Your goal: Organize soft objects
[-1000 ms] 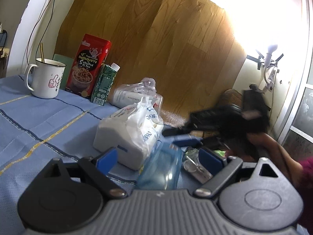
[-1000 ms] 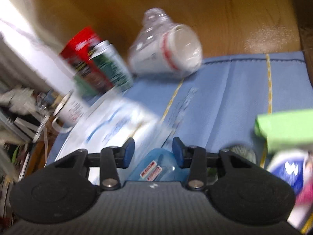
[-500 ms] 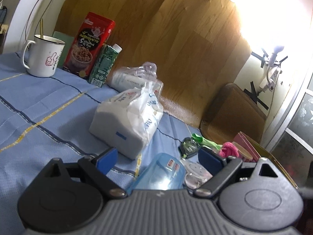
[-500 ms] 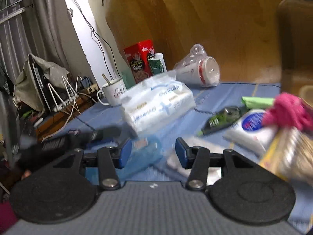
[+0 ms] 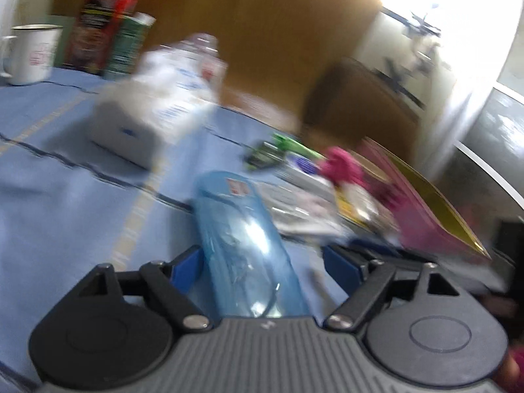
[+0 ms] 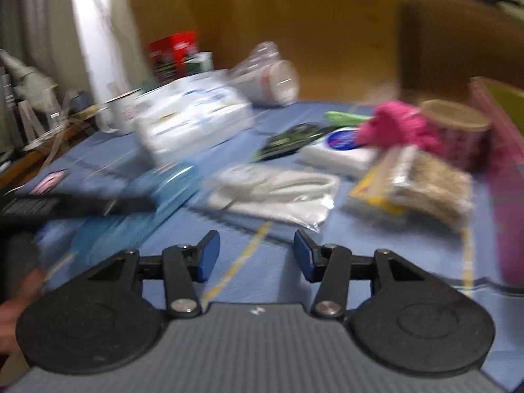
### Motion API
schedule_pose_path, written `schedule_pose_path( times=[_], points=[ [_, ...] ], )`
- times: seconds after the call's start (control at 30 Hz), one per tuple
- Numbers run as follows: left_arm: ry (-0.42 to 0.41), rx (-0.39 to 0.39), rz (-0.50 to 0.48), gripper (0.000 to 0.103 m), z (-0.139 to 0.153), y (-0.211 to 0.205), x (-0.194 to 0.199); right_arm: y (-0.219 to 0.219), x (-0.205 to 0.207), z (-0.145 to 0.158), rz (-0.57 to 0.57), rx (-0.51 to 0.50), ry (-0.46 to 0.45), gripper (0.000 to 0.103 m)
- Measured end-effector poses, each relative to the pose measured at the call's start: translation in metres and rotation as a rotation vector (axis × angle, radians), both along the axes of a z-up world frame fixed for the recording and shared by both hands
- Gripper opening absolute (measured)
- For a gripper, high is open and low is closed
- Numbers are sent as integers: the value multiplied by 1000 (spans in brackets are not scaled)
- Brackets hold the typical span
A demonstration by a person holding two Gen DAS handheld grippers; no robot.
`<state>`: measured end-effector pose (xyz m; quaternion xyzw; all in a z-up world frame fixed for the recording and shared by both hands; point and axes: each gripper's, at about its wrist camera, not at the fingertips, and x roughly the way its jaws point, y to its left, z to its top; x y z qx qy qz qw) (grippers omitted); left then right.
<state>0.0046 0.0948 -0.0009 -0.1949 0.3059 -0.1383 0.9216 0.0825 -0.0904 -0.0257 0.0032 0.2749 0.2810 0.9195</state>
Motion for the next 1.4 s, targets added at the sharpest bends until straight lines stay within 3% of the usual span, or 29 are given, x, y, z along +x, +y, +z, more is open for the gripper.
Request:
schedule_pose_path(
  times=[0.13,0.2,0.3,0.4,0.43,0.5,0.57,0.83,1.1,1.4],
  points=[
    [-62,-23,-98,84,16,-12,-13,-14,-6,2,-33,19,-51,54],
    [-103,-38,-100,85,24,-9,-18,-23,-12,4,-40,22,-80,54],
    [-133,-40,-44,86,32,4,-16,-42,-26,8,-34,84,-105,55],
    [-100,-51,33,86,28,23,-8,-48,-43,14,58,147,-148,66],
    [-83,-69,53,86,26,30,-4,-45,-49,15,103,143,-166,75],
    [-62,-107,83,87,23,42,-1,-36,-60,14,164,116,-205,78],
    [-58,-114,113,98,22,49,1,-24,-67,10,214,66,-222,80],
    [-65,-24,109,99,19,44,10,7,-69,-8,260,-93,-228,82],
    [-58,99,80,99,19,29,23,2,-59,-11,210,-74,-169,81],
    [22,101,97,102,9,31,33,3,-57,-14,212,-75,-143,81]
  ],
)
